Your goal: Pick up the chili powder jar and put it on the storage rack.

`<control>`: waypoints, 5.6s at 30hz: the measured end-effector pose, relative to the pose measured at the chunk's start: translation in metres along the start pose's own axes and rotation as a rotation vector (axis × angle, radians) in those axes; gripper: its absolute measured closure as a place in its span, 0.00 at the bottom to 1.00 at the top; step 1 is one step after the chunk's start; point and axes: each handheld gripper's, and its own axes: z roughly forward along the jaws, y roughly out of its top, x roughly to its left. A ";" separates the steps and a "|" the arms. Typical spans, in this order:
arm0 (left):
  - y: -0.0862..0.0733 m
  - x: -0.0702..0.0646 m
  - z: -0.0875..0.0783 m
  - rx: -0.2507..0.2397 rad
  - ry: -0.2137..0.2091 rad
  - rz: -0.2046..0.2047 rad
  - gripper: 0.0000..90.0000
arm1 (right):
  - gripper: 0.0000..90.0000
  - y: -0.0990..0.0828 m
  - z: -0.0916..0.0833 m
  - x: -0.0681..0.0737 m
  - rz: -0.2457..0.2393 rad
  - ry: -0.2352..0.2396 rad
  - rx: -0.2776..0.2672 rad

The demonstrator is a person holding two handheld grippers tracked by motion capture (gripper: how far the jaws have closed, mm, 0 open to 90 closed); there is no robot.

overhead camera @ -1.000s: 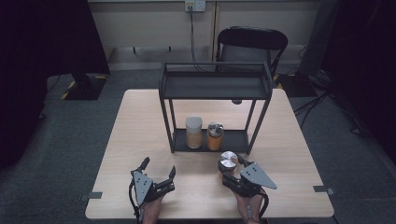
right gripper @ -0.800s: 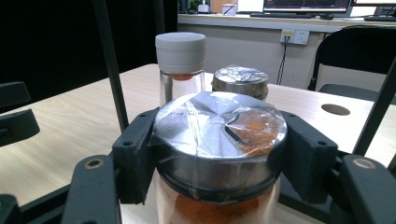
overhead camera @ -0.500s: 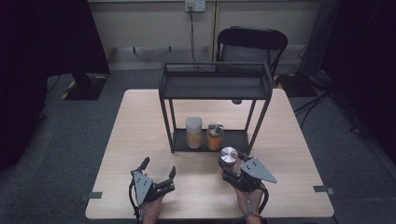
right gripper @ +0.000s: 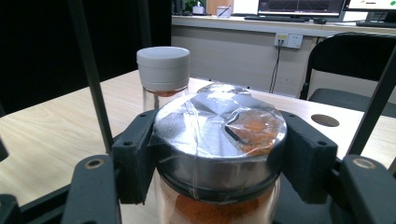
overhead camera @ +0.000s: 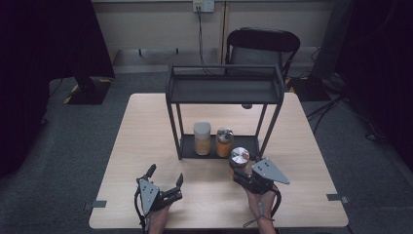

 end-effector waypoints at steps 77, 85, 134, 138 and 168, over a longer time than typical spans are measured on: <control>0.000 0.000 0.000 -0.001 0.002 -0.003 0.02 | 0.39 0.006 0.069 -0.011 0.027 -0.193 0.036; 0.000 0.000 0.000 0.000 -0.001 -0.001 0.02 | 0.39 0.005 0.073 -0.008 0.026 -0.206 0.025; 0.000 0.000 -0.001 -0.001 0.002 -0.006 0.02 | 0.39 -0.008 0.090 0.014 0.039 -0.309 0.039; 0.000 0.000 -0.001 -0.001 0.002 -0.006 0.02 | 0.39 -0.009 0.091 0.015 0.036 -0.319 0.040; 0.000 0.000 -0.001 0.000 0.002 -0.005 0.02 | 0.35 -0.010 0.093 0.024 0.009 -0.364 0.034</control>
